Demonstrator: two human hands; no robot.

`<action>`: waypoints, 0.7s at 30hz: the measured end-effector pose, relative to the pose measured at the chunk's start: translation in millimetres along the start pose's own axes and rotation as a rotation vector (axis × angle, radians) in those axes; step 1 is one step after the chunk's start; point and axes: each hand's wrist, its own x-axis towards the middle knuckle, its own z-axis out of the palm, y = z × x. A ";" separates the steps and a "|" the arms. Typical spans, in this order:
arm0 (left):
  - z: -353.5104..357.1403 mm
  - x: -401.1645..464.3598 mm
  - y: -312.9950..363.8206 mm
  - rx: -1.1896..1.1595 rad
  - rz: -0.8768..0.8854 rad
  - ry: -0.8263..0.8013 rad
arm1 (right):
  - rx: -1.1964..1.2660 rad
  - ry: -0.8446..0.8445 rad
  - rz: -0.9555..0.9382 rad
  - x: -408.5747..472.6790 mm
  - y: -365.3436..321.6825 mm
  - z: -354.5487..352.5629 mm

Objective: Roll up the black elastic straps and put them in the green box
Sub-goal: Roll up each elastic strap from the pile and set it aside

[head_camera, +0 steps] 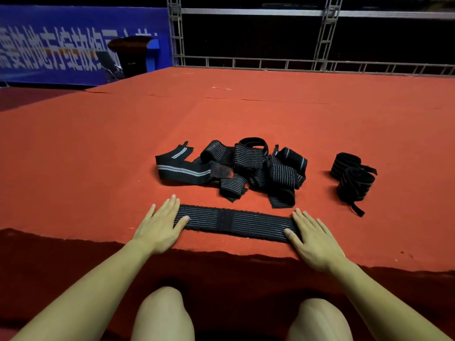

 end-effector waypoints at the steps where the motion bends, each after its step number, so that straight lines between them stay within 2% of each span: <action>1: -0.8 1.5 -0.2 0.001 -0.006 -0.020 | 0.021 0.020 0.012 0.7 0.1 0.4; 4: -3.4 4.2 0.2 -0.030 -0.003 -0.079 | 0.173 0.129 0.087 4.1 3.7 2.7; 6: -4.3 4.0 -0.3 -0.100 -0.017 -0.060 | 0.277 0.190 0.119 5.5 7.1 0.9; 11: -2.0 0.4 2.4 -0.370 -0.305 0.267 | 0.567 0.267 0.144 0.9 12.3 -11.6; 13: -2.1 0.3 3.7 -0.373 -0.314 0.317 | 0.702 0.263 0.162 -1.3 13.3 -15.7; 18: -9.3 3.7 0.8 -0.339 -0.294 0.187 | 1.007 0.131 0.159 -4.5 11.2 -32.6; 21: -28.4 6.4 1.4 -0.455 -0.270 0.270 | 1.291 0.006 0.096 -5.5 7.2 -45.7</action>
